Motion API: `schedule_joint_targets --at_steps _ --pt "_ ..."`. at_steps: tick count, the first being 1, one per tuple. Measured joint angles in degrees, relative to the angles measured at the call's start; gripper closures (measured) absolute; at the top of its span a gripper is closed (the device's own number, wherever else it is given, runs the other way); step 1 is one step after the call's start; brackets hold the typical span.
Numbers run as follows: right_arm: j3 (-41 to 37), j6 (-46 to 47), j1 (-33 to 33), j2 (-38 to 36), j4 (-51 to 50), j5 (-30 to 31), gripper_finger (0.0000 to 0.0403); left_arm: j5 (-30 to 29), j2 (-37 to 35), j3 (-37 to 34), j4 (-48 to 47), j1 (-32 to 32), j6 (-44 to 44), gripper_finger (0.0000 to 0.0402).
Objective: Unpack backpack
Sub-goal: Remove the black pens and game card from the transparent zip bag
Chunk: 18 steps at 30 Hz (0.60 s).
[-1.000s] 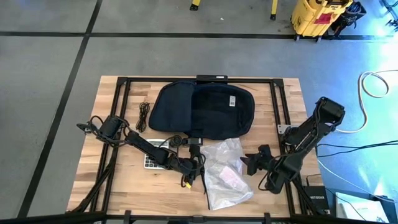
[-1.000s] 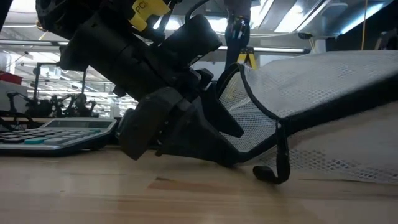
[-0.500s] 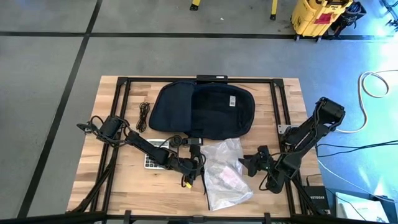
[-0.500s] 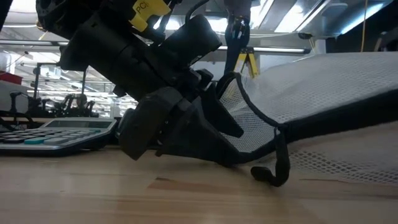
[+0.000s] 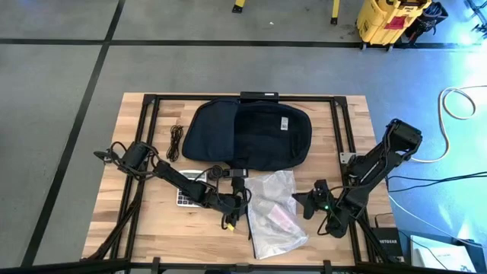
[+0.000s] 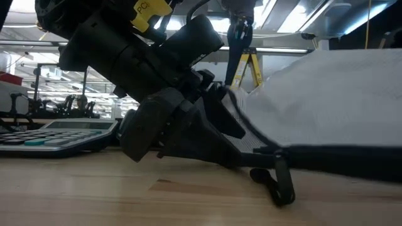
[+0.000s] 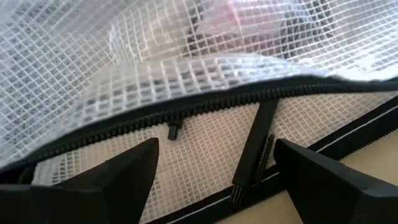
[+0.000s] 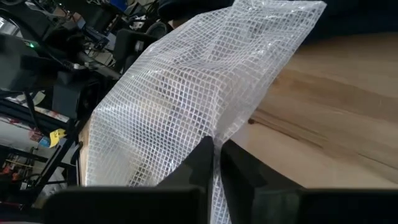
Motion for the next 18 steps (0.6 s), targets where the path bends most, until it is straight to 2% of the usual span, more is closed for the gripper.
schedule_joint_targets --at_steps 6,9,12,18 --pt "0.7 -1.0 0.0 -0.6 -0.4 -0.3 0.0402 -0.9 -0.8 0.0 -0.2 -0.7 -1.3 0.0092" --pt "2.5 -3.6 -0.2 -2.2 -1.9 -2.1 0.0402 -3.9 -1.9 -0.1 -0.7 -1.9 -1.1 0.0092" --pt "5.0 -6.3 -1.4 -3.9 -5.7 -4.5 0.0402 -7.3 -3.9 -0.3 -2.5 -3.1 -0.8 0.0091" --pt "11.2 -10.6 -7.1 -6.6 -18.2 -12.3 0.0403 -9.1 -7.2 -0.3 -3.5 -4.7 1.7 0.0091"
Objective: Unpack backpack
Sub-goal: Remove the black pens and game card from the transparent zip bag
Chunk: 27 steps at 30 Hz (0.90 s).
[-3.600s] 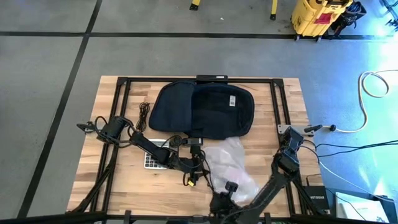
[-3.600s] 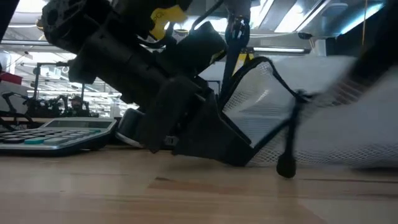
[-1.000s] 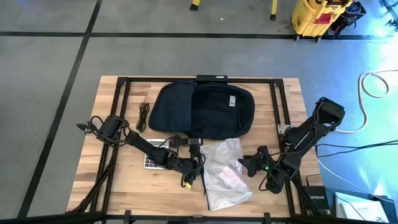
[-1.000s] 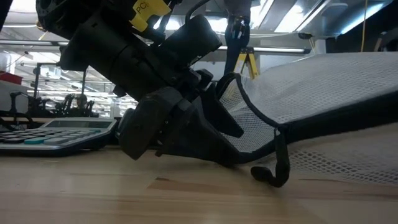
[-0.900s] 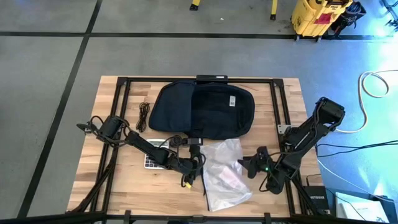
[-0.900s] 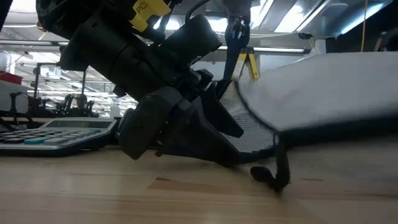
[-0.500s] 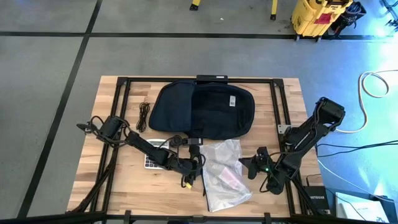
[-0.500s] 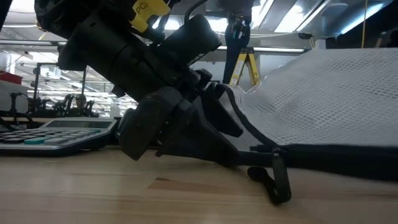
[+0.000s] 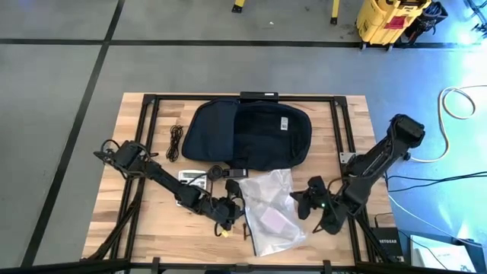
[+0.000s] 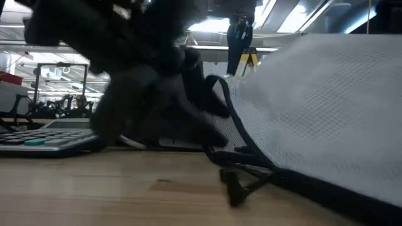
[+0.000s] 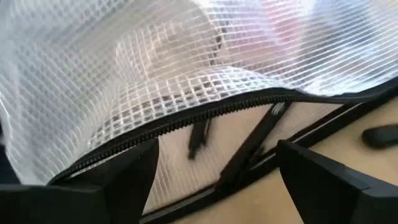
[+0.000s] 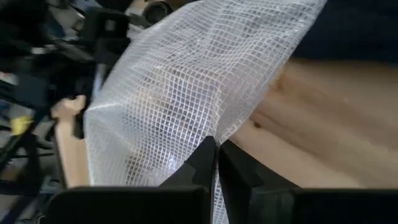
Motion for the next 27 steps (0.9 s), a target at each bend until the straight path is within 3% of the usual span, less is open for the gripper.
schedule_joint_targets --at_steps 15,27 --pt "14.3 -19.0 -14.5 -2.6 -16.8 -15.4 0.0403 -2.0 0.0 0.1 -5.9 -1.6 -4.1 0.0091" --pt "26.8 -29.7 -20.8 -2.6 -30.2 -20.2 0.0403 -4.6 -0.1 0.2 -10.1 -3.1 -4.2 0.0091"
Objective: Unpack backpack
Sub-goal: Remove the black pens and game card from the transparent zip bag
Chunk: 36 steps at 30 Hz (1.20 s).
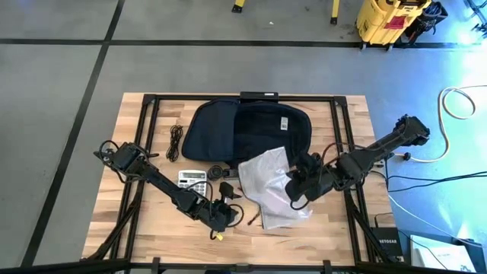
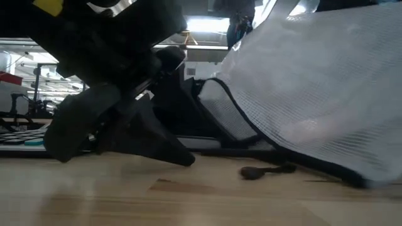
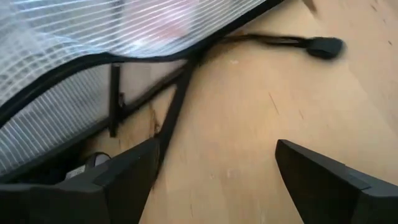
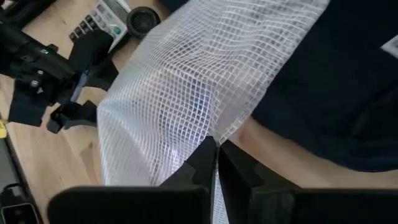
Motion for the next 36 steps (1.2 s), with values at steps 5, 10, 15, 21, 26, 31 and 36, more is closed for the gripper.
schedule_joint_targets --at_steps 5,10,15,21,26,31,36 --pt "2.3 -4.0 -4.3 0.0 -3.3 -6.1 0.0403 0.0 0.0 0.0 0.2 0.0 -0.3 0.0091" --pt "2.6 -9.2 -8.4 0.1 -3.2 -12.8 0.0403 0.1 0.0 0.0 0.4 0.0 -0.4 0.0091" --pt "2.6 -12.7 -10.4 0.8 -1.5 -14.3 0.0403 1.4 0.0 0.0 6.4 0.1 -0.9 0.0091" --pt "2.6 -13.4 -10.4 0.8 0.1 -12.9 0.0403 4.4 -0.1 0.1 22.9 -0.6 -1.7 0.0092" --pt "2.6 -12.0 -10.4 0.8 1.1 -11.8 0.0403 6.2 -0.1 1.8 31.1 -1.6 -0.6 0.0092" --pt "2.6 -11.3 -10.3 0.9 5.6 -12.2 0.0403 6.9 -0.1 4.7 28.4 -3.1 -1.2 0.0092" --pt "3.6 -13.1 -10.2 1.2 6.4 -14.3 0.0403 3.8 -0.1 4.8 27.8 -3.8 0.8 0.0092"
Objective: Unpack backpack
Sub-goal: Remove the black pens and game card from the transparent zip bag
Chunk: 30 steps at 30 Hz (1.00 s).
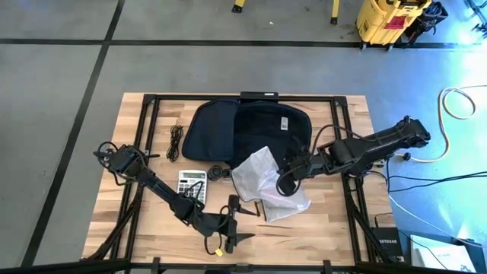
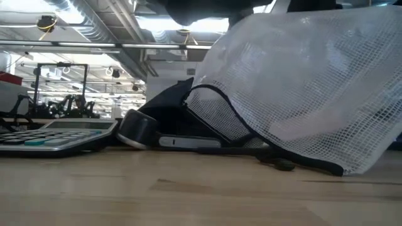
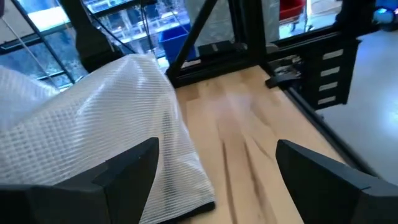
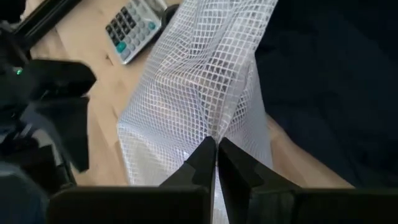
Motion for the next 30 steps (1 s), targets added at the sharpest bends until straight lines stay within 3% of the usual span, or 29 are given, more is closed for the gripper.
schedule_joint_targets --at_steps 20,30 --pt "18.2 -5.0 0.0 0.0 -19.5 2.5 0.0403 -1.0 0.0 0.0 -4.2 0.1 0.3 0.0092" --pt "19.7 -5.3 0.0 1.7 -23.2 2.5 0.0403 -1.1 0.0 0.0 -5.5 0.3 0.2 0.0092"
